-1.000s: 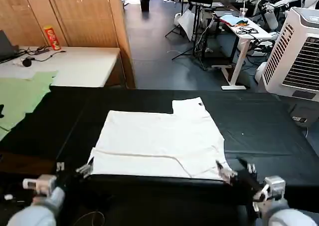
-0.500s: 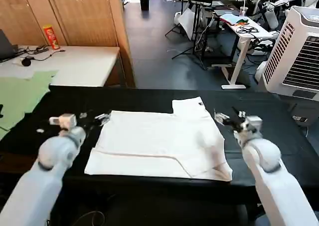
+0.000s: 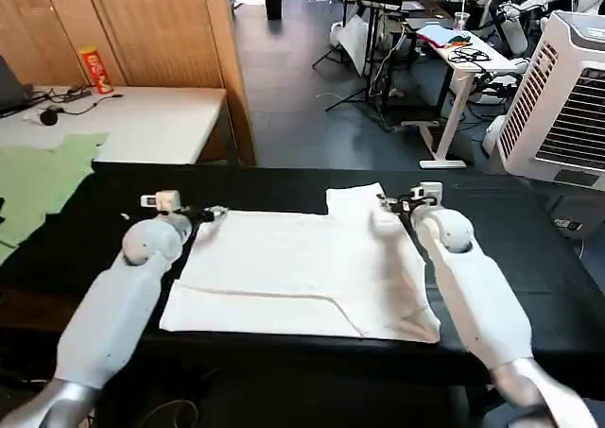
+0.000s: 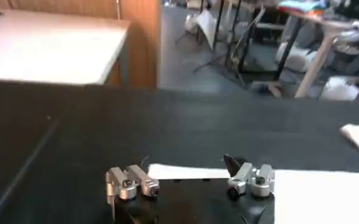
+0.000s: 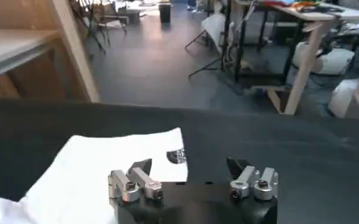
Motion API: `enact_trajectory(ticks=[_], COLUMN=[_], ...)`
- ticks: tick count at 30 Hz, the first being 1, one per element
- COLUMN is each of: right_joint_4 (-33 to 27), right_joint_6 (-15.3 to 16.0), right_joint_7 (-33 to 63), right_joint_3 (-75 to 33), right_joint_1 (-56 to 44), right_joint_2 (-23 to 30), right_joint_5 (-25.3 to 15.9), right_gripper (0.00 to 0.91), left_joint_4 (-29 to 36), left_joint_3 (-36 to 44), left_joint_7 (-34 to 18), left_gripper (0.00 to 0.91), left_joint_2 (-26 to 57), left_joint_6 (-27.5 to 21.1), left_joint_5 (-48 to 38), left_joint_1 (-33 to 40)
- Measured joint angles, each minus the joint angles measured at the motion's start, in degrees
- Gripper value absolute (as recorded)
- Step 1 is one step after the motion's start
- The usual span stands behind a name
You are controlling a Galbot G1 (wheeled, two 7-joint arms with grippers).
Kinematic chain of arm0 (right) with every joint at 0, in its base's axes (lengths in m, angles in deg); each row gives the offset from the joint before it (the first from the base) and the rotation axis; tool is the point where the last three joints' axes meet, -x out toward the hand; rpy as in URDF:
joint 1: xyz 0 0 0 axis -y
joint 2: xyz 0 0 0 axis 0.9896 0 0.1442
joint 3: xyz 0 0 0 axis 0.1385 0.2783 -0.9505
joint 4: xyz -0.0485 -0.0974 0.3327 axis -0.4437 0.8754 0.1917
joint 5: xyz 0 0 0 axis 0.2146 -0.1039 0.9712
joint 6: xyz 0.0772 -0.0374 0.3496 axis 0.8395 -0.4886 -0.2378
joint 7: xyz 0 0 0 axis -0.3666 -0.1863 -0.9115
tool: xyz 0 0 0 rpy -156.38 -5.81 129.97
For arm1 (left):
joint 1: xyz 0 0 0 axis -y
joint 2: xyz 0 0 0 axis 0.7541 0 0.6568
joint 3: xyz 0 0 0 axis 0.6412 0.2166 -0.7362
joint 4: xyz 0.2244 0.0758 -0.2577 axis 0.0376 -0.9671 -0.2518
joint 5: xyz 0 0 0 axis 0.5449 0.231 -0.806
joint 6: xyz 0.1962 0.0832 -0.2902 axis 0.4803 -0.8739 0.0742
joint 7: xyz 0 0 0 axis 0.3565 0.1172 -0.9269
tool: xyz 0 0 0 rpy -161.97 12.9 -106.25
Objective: Fold and organize the clothes.
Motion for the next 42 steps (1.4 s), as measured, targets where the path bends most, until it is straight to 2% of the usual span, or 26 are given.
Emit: enact_trajectory(ticks=[10,12,15,16,17,18,19,20,21,22,23,24,30,39,42], right_joint_4=[-4.60,-5.19,-5.85,-5.91,-5.95,-6.00,-6.02,-5.99,-5.93,-5.86,-5.71,-5.53,-3.86,-0.33,2.13], right_joint_6=[-0.66,-0.85,-1.16,-1.17,-1.18,-1.15,-1.02,-0.78,-0.52,-0.29,-0.01,0.37,0.39,-4.49,-5.13], right_joint_7=[-1.56,-1.73,-2.37,-2.52,-2.68,-2.82,-2.90,-2.93,-2.94,-2.94,-2.91,-2.84,-2.85,-3.43,-3.48], right_joint_3=[0.35,0.29,0.23,0.22,0.18,0.08,0.05,0.04,0.06,0.08,0.11,0.14,0.17,-1.26,-1.39], right_joint_1=[1.49,1.61,1.62,1.59,1.54,1.50,1.48,1.45,1.41,1.37,1.30,1.22,0.13,-1.89,-2.72], right_joint_2=[1.57,1.79,1.91,1.91,1.91,1.93,1.96,2.03,2.07,2.09,2.11,2.14,2.05,1.05,0.21], right_joint_5=[-0.27,-0.41,-1.12,-1.15,-1.16,-1.16,-1.16,-1.16,-1.13,-1.09,-1.00,-0.87,-0.51,-0.40,0.67], right_gripper=[0.878,0.878,0.878,0.819,0.770,0.722,0.624,0.400,0.273,0.244,0.146,0.117,0.078,0.059,0.059], left_joint_4=[-4.53,-5.28,-6.10,-6.34,-6.60,-6.94,-7.22,-7.47,-7.67,-7.80,-7.89,-7.93,-7.48,-7.10,-6.42], left_joint_3=[0.37,0.37,0.31,0.28,0.26,0.23,0.22,0.20,0.19,0.18,0.18,0.18,0.23,0.23,-0.09], left_joint_7=[0.73,0.77,0.91,0.94,0.98,1.05,1.14,1.18,1.30,1.46,1.61,1.87,2.63,2.91,2.95], left_gripper=[0.878,0.829,0.536,0.536,0.254,0.205,0.176,0.156,0.146,0.146,0.117,0.107,0.068,0.059,0.059], left_joint_2=[-1.65,-1.83,-2.06,-2.14,-2.20,-2.25,-2.28,-2.31,-2.32,-2.32,-2.32,-2.32,-2.06,-1.87,-1.70], left_joint_6=[1.35,1.48,1.71,1.72,1.79,1.84,1.91,1.99,2.00,2.01,2.02,2.01,1.92,1.93,2.09], left_joint_5=[2.90,2.92,2.91,2.89,2.89,2.90,2.89,2.90,2.98,3.20,3.46,3.69,4.07,4.06,4.37], left_joint_1=[1.35,1.59,2.03,2.16,2.30,2.43,2.52,2.60,2.65,2.66,2.67,2.64,2.21,2.25,1.89])
